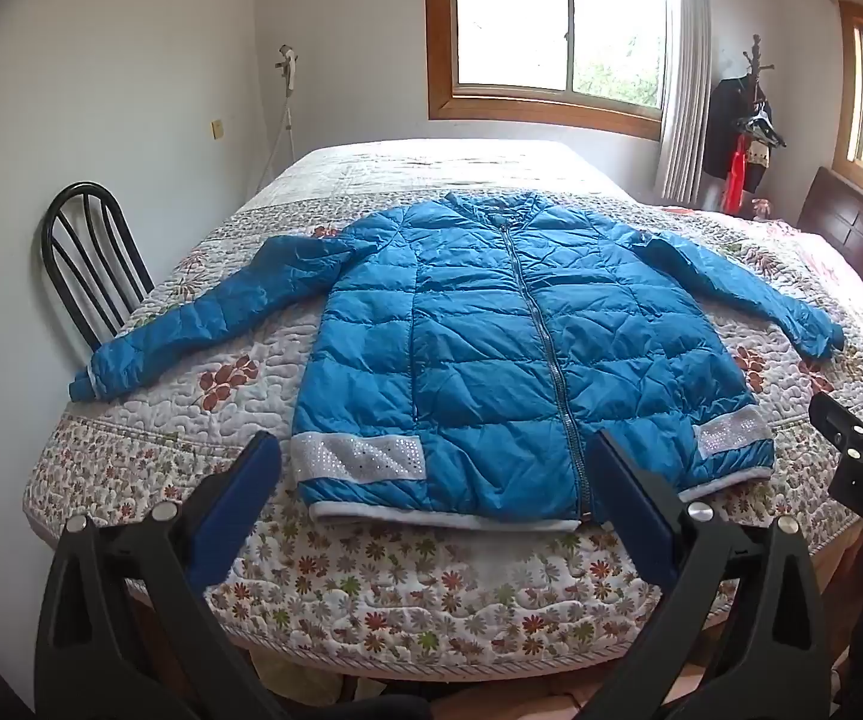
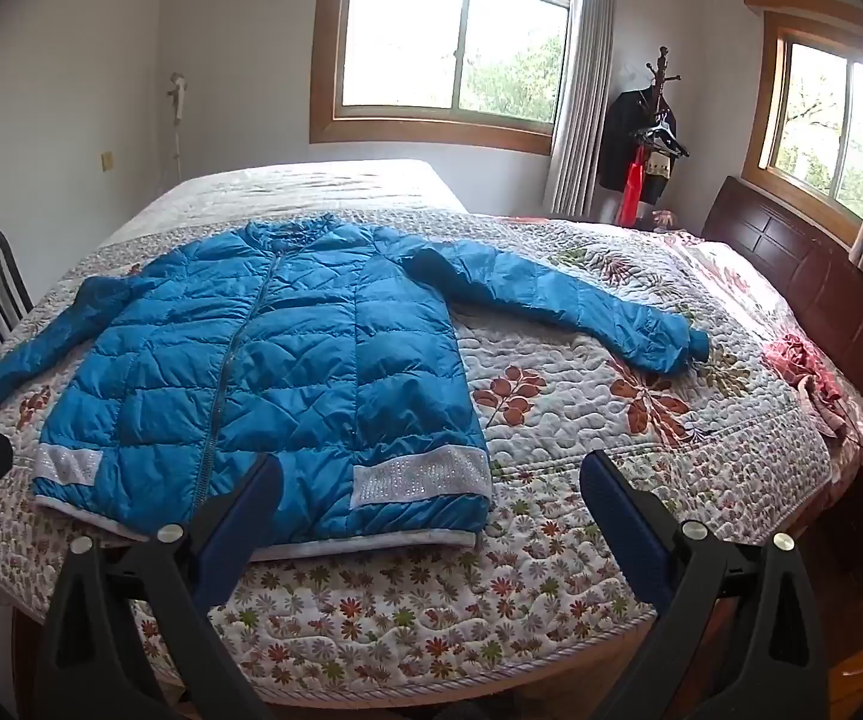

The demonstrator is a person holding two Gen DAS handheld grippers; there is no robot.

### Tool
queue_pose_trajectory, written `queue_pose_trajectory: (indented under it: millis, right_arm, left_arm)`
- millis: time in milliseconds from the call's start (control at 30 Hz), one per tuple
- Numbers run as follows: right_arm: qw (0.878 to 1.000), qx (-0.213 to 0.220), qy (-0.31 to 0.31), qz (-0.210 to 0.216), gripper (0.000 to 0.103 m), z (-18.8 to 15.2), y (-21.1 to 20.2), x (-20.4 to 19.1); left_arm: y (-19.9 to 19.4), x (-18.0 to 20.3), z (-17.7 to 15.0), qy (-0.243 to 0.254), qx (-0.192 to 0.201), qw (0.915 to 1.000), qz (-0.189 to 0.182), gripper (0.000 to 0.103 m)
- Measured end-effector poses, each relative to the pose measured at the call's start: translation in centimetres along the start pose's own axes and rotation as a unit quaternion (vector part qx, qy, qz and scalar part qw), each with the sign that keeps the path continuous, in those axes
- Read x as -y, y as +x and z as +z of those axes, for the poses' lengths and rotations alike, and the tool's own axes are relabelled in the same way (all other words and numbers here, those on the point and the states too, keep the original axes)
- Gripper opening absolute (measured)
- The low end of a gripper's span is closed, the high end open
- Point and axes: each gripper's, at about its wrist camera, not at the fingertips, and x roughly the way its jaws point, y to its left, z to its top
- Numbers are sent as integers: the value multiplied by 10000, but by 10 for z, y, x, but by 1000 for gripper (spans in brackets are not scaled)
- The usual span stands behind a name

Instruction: Fold large clothes

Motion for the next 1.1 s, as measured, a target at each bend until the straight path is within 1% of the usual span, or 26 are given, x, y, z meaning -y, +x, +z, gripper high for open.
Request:
queue_pose_trajectory:
  millis: [1100]
  right_arm:
    - [10000,-13,7,20,99,-1,1,1]
  left_arm:
    - [-1,-1,1,26,22,10000,36,100]
